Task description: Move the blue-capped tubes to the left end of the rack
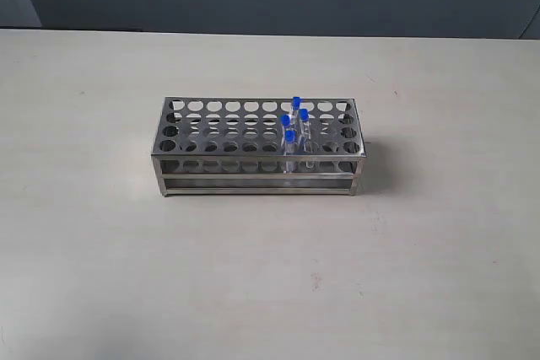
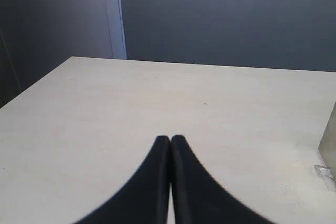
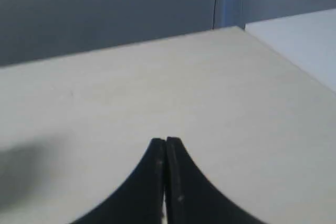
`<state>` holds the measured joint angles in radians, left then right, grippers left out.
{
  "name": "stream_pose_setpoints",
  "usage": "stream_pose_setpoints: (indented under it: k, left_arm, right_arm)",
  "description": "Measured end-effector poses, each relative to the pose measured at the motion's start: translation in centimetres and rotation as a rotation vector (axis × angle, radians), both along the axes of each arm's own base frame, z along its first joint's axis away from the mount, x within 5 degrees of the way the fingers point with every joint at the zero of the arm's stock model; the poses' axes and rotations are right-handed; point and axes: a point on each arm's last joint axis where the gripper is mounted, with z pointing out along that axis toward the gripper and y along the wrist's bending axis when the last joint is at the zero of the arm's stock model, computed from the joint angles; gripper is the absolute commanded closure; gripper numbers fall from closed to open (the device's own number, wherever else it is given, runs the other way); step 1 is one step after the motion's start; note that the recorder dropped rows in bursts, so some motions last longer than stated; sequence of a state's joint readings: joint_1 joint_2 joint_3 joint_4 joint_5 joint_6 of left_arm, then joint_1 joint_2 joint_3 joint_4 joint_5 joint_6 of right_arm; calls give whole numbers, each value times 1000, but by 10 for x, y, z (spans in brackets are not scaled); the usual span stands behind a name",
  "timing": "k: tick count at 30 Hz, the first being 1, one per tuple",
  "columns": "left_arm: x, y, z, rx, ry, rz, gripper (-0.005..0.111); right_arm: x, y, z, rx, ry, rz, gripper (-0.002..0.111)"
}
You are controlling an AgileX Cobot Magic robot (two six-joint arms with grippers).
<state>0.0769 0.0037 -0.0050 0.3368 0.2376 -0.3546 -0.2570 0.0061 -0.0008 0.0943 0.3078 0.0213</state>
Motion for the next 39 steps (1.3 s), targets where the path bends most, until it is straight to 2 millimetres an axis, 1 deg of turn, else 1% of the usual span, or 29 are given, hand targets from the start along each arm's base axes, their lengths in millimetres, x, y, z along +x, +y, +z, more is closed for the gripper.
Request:
stream_pose_setpoints:
  k: [1, 2, 6, 8, 9, 11, 14, 19, 21, 23, 24, 25, 27, 28, 29, 30, 31, 32, 33, 34, 35, 36, 37, 38, 39]
  left_arm:
    - [0, 0, 0, 0, 0, 0, 106]
    - [0, 0, 0, 0, 0, 0, 106]
    - [0, 0, 0, 0, 0, 0, 106]
    - [0, 0, 0, 0, 0, 0, 106]
    - [0, 0, 0, 0, 0, 0, 106]
    - [0, 0, 0, 0, 0, 0, 106]
    - [0, 0, 0, 0, 0, 0, 106]
    - [0, 0, 0, 0, 0, 0, 106]
    - [0, 0, 0, 0, 0, 0, 106]
    - [0, 0, 0, 0, 0, 0, 106]
    - [0, 0, 0, 0, 0, 0, 106]
    - [0, 0, 0, 0, 0, 0, 106]
    - [0, 0, 0, 0, 0, 0, 106]
    - [0, 0, 0, 0, 0, 0, 106]
    - [0, 0, 0, 0, 0, 0, 106]
    - [0, 0, 0, 0, 0, 0, 106]
    - [0, 0, 0, 0, 0, 0, 106]
    - [0, 0, 0, 0, 0, 0, 106]
    - [0, 0, 0, 0, 0, 0, 106]
    - [0, 0, 0, 0, 0, 0, 106]
    - [0, 0, 0, 0, 0, 0, 106]
    - [0, 0, 0, 0, 0, 0, 106]
    - [0, 0, 0, 0, 0, 0, 106]
    - [0, 0, 0, 0, 0, 0, 106]
    - [0, 0, 0, 0, 0, 0, 106]
  right_arm:
    - [1, 0, 7, 59, -93, -11, 109]
    - [2, 0, 13, 83, -164, -19, 109]
    - [0, -4, 33, 82, -402, -50, 109]
    - [-2, -6, 44, 119, -531, -69, 109]
    - [-4, -7, 47, 170, -587, -79, 109]
    - [-7, -11, 53, 342, -709, -98, 109]
    - [-9, -14, 53, 567, -788, -118, 109]
    - [-9, -16, 51, 797, -820, -123, 109]
    - [-9, -15, 53, 769, -834, -109, 109]
    - [-11, -12, 67, 655, -854, -66, 109]
    - [-12, -10, 77, 597, -862, -46, 109]
    - [-11, -8, 97, 507, -867, -19, 109]
    - [-4, -5, 129, 365, -855, 18, 109]
    - [6, -5, 156, 277, -839, 41, 109]
    - [15, -3, 175, 183, -817, 67, 109]
    - [30, -4, 198, 111, -798, 93, 109]
    - [47, -2, 220, 18, -771, 145, 109]
    - [66, -2, 241, -37, -754, 191, 109]
    - [86, 0, 258, -92, -726, 260, 109]
    - [107, 4, 271, -137, -687, 335, 109]
    - [123, 8, 278, -163, -648, 397, 109]
    - [144, 12, 281, -179, -584, 470, 109]
    - [165, 17, 278, -182, -508, 535, 109]
    - [180, 24, 271, -183, -435, 592, 109]
    - [198, 30, 258, -178, -358, 637, 109]
